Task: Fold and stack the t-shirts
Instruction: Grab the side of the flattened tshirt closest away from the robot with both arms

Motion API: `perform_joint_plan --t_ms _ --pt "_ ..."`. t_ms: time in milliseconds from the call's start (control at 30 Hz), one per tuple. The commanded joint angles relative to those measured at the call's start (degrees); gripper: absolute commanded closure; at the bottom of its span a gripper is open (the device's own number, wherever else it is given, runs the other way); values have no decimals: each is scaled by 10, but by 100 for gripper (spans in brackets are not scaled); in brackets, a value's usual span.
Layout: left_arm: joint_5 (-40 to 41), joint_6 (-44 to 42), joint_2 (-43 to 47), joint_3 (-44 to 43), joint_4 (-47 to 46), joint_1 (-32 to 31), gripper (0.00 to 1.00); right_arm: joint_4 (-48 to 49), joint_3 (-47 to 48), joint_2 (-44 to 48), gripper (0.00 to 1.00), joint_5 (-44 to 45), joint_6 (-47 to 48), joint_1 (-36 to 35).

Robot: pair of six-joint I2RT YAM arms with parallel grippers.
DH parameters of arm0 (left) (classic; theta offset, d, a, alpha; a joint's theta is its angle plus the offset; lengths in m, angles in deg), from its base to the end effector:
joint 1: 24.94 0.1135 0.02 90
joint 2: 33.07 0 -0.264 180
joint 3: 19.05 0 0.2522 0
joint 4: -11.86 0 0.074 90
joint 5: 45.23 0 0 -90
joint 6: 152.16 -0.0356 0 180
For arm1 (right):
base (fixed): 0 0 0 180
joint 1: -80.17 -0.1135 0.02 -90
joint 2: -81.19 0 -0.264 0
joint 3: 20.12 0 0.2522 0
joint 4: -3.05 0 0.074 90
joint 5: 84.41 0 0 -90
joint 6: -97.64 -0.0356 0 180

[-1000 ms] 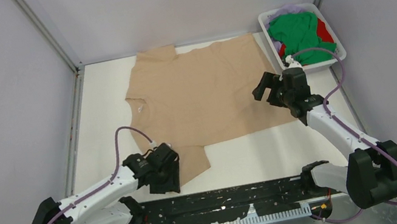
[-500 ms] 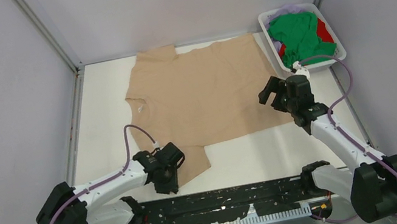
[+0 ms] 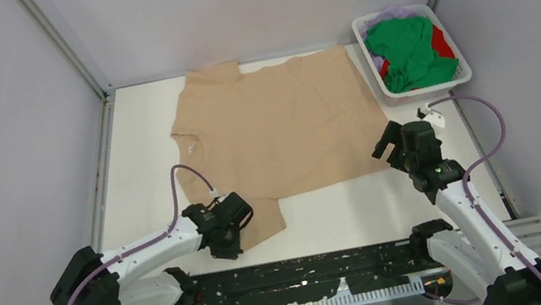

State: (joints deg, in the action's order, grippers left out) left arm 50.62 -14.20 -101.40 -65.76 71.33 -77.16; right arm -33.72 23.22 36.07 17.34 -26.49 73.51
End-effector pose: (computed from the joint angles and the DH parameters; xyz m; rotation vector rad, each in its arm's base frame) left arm 0.1094 -0.1352 0.1578 0.0983 2.9611 -0.0799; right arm 0.1706 0.0126 0.2249 0.6366 2.1390 0.1593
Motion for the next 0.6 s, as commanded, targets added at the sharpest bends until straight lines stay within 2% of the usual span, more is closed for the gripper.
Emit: perform_joint_plan --t_ms 0,100,300,500,567 --pt "28 -7 37 14 19 0 100 -50 -24 6 3 40 -29 25" --pt "26 -3 50 24 30 0 100 -32 -37 -24 0 11 -36 53" --pt "10 4 57 33 19 0 100 1 -19 -135 16 -14 -21 97" --pt "16 9 54 26 24 2 100 24 3 -202 36 -37 -6 109" --pt "16 8 54 25 24 3 100 37 1 -216 39 -48 -6 110"
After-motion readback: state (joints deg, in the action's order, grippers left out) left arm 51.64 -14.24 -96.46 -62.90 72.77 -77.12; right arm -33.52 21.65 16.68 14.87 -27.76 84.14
